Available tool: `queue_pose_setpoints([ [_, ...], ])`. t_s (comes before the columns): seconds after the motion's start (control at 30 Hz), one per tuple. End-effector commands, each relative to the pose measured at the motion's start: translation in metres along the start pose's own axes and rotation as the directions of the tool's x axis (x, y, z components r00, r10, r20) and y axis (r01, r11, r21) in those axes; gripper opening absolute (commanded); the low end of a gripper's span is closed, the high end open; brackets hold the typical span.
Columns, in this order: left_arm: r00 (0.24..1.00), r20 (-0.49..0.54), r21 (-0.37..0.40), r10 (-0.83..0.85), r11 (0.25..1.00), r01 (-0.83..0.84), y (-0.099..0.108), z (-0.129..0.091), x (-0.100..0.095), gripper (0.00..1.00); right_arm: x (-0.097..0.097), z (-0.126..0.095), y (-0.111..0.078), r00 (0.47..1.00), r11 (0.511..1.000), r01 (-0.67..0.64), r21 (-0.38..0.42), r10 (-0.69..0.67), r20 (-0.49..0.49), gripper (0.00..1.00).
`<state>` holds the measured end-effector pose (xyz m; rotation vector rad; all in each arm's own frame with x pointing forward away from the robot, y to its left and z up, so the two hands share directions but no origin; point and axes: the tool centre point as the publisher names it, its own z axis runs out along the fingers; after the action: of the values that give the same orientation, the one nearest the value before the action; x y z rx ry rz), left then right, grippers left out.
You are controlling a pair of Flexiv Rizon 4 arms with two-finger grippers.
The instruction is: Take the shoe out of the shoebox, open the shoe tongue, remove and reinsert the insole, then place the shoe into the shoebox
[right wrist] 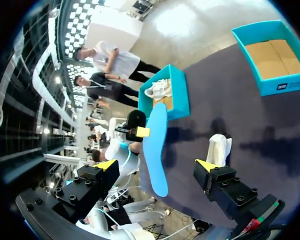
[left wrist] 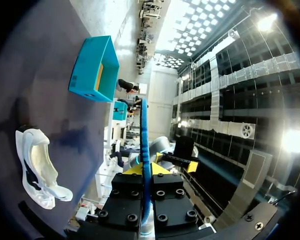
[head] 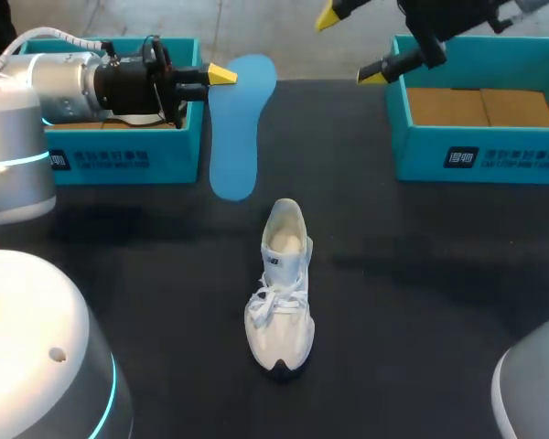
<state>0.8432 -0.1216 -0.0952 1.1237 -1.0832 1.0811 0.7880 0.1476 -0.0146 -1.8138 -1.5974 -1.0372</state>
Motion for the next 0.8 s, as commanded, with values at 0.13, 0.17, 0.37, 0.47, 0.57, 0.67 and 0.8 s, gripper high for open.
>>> queue_pose_setpoints([
  [0.13, 1.000, 0.003, 0.002, 0.000, 1.000, 0.000, 0.001, 0.000, 0.001, 0.00, -0.011, 0.005, 0.000, 0.913, 1.000, -0.001, -0.001, 0.000, -0.407, 1.00],
  [0.17, 1.000, 0.003, 0.002, 0.000, 1.000, 0.000, 0.001, 0.000, 0.001, 0.00, -0.011, 0.004, 0.001, 0.911, 1.000, 0.002, 0.000, -0.002, -0.411, 1.00],
  [0.37, 1.000, 0.003, 0.002, 0.000, 1.000, 0.000, 0.001, 0.000, 0.001, 0.00, -0.007, 0.001, 0.003, 0.906, 1.000, 0.009, -0.003, -0.009, -0.424, 1.00],
  [0.47, 1.000, 0.003, 0.002, 0.000, 1.000, 0.000, 0.001, 0.000, 0.001, 0.00, -0.008, 0.002, 0.005, 0.904, 1.000, 0.002, 0.001, -0.001, -0.428, 1.00],
  [0.57, 1.000, 0.003, 0.002, 0.000, 1.000, 0.000, 0.001, 0.000, 0.001, 0.00, -0.010, 0.004, 0.007, 0.902, 1.000, -0.005, 0.010, 0.009, -0.431, 1.00],
  [0.67, 1.000, 0.003, 0.002, 0.000, 1.000, 0.000, 0.001, 0.000, 0.001, 0.00, -0.013, 0.007, 0.010, 0.901, 1.000, -0.011, 0.018, 0.018, -0.434, 1.00],
  [0.8, 1.000, 0.003, 0.002, 0.000, 1.000, 0.000, 0.001, 0.000, 0.001, 0.00, -0.020, 0.012, 0.012, 0.886, 0.999, -0.029, 0.021, 0.035, -0.462, 1.00],
])
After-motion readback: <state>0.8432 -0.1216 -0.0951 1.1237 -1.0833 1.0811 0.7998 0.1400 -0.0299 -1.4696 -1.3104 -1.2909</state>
